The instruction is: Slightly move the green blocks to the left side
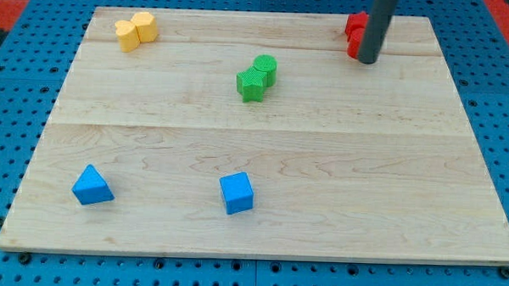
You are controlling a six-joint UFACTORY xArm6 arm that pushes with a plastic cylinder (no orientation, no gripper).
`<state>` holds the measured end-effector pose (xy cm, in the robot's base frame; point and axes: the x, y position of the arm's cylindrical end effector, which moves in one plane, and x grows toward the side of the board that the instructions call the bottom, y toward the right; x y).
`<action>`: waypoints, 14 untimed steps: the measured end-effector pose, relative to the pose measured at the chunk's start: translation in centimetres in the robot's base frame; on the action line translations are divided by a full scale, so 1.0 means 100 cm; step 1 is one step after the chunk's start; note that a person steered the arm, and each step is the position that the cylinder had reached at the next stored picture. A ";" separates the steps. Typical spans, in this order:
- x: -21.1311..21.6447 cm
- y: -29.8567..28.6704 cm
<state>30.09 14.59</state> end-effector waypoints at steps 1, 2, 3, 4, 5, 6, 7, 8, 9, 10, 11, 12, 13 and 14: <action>0.004 -0.070; 0.037 -0.084; 0.086 -0.126; 0.092 -0.122; 0.036 -0.083; -0.025 -0.081; -0.049 -0.109; -0.054 -0.155; -0.046 -0.194; -0.029 -0.193; -0.022 -0.191; -0.026 -0.144; -0.002 -0.100; 0.032 -0.121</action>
<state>33.29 2.48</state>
